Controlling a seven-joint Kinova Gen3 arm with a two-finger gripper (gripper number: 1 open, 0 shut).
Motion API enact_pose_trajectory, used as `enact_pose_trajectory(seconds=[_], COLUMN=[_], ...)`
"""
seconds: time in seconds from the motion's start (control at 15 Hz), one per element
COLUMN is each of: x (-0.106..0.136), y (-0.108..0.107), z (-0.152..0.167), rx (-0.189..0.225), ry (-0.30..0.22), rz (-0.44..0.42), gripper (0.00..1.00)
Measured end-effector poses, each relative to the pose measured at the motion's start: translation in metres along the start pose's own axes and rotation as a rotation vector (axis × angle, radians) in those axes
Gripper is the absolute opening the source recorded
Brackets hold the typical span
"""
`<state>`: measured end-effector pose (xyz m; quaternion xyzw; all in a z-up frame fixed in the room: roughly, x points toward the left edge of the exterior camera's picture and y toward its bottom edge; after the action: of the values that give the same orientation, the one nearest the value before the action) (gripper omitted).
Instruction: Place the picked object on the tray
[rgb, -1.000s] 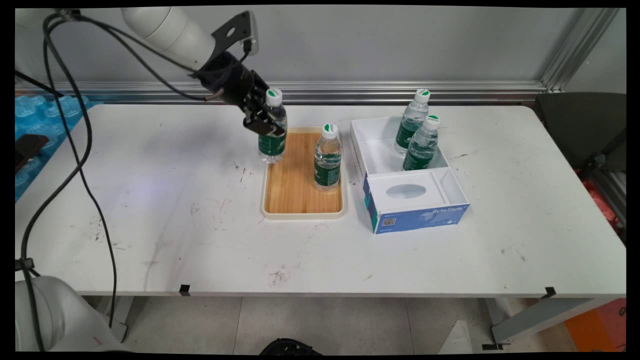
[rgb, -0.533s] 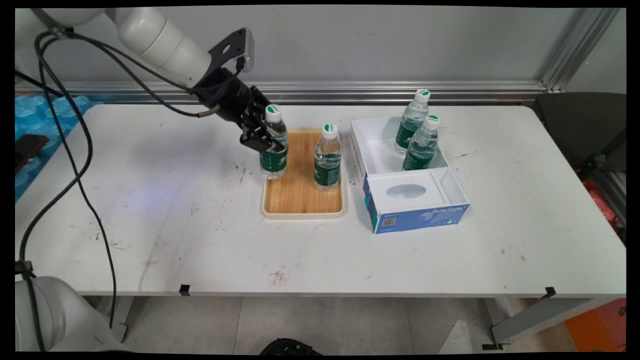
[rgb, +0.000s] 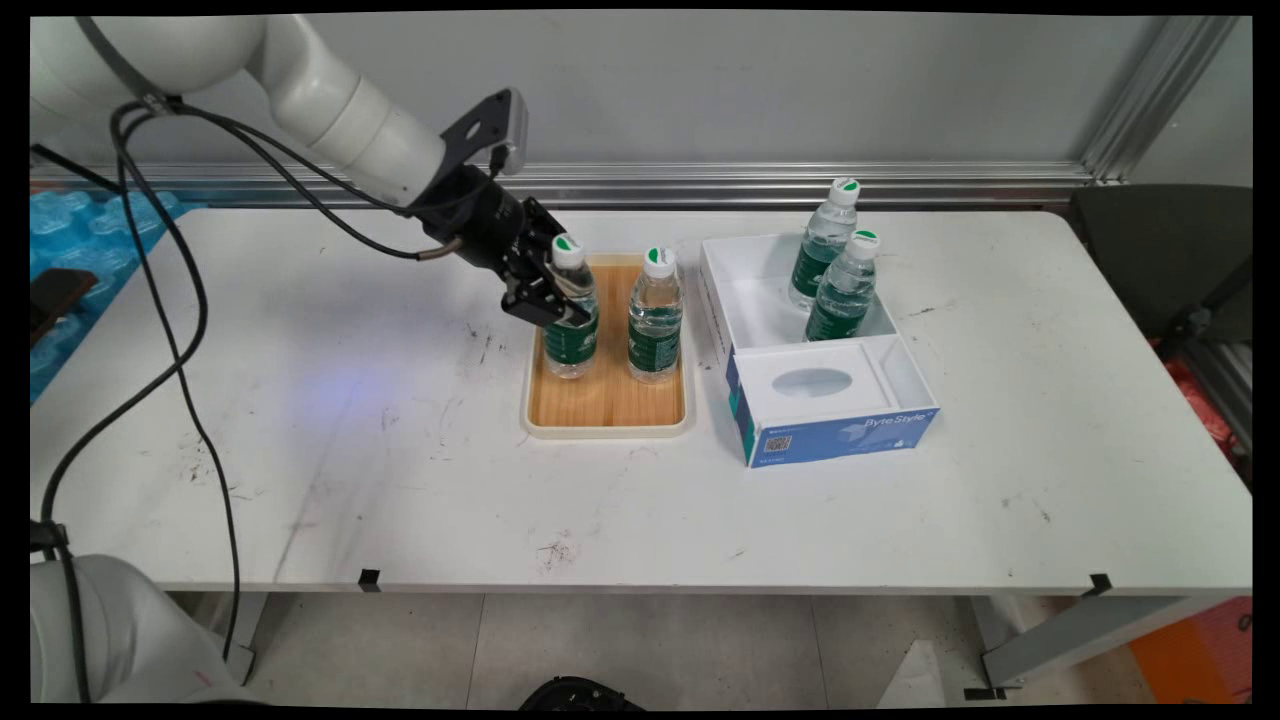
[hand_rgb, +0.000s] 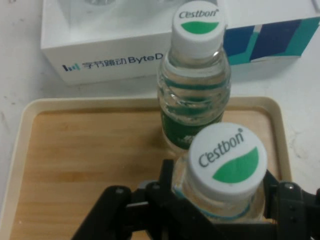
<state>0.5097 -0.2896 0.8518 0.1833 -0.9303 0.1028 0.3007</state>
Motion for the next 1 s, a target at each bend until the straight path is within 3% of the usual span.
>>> enact_pose_trajectory(seconds=[0.87, 0.93, 1.0], x=[-0.017, -0.017, -0.018], y=[-0.008, -0.008, -0.009], z=[0.029, 0.03, 0.032], rx=[-0.024, -0.025, -0.026], ry=[0.004, 0.004, 0.004], rz=[0.004, 0.003, 0.003], gripper=[0.0, 1.0, 1.0])
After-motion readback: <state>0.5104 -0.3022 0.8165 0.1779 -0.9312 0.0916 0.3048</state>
